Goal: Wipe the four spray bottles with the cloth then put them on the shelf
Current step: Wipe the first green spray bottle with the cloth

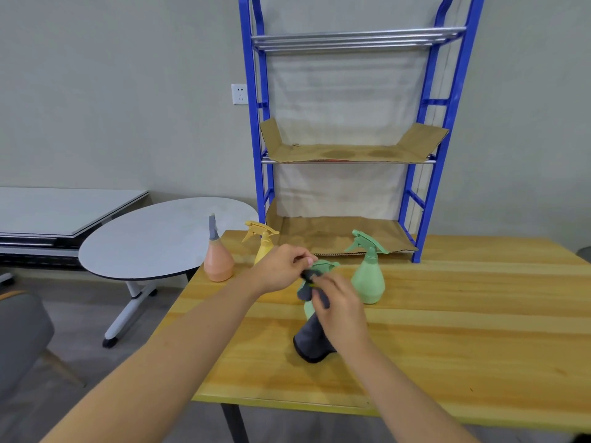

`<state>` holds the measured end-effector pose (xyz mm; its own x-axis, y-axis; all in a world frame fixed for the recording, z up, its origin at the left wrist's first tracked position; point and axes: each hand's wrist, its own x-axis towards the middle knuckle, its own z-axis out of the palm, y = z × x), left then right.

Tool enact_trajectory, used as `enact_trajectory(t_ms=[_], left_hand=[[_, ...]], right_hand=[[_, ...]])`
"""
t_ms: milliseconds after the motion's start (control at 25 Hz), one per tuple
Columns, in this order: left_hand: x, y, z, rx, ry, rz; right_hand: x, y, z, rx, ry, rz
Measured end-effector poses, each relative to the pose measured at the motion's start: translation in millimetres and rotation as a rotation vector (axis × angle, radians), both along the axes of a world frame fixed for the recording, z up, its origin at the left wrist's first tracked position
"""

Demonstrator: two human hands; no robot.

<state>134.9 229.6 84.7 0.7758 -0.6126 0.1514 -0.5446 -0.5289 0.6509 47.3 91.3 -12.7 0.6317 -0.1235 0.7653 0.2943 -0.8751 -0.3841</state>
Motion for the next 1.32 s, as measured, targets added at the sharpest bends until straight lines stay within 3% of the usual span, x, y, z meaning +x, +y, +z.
enact_trajectory(t_ms=[80,200,400,520,600,760,880,1080,1320], left_hand=[[-1.3,2.9,0.0,0.013,-0.008,-0.003],[-2.7,5.1,-4.0,-0.012,-0.005,0.016],[-20.6,7.3,-28.4,-0.249,0.083,0.102],[-51.6,13.7,-71.7,-0.43,0.274,0.183],[-64.7,10.9,-104.0,-0.376,0.338,0.201],[-52.1,-15.9,-134.1,-0.117,0.218,0.217],[-38.2,-33.7,-130.3,-0.117,0.237,0.246],[-26.0,-34.9,-121.4,-0.23,0.309,0.22],[-54.2,-31.6,-102.7,-0.689,0.825,0.09]], right_hand=[[-4.0,-1.9,-6.2,-0.09,0.017,0.051],[-3.2,-27.1,11.8,0.1,0.029,-0.075],[-22.4,-45.2,20.3,0.041,0.228,-0.052],[-34.6,-65.1,19.9,0.088,0.342,-0.091],[-41.4,-72.1,20.4,0.138,0.403,-0.098],[-52.5,-75.0,22.3,0.204,0.485,-0.078],[-58.9,-72.2,15.7,0.231,0.543,-0.075],[-72.7,-65.4,4.5,0.363,0.423,-0.092],[-93.8,-40.8,-6.0,0.466,0.115,-0.036]])
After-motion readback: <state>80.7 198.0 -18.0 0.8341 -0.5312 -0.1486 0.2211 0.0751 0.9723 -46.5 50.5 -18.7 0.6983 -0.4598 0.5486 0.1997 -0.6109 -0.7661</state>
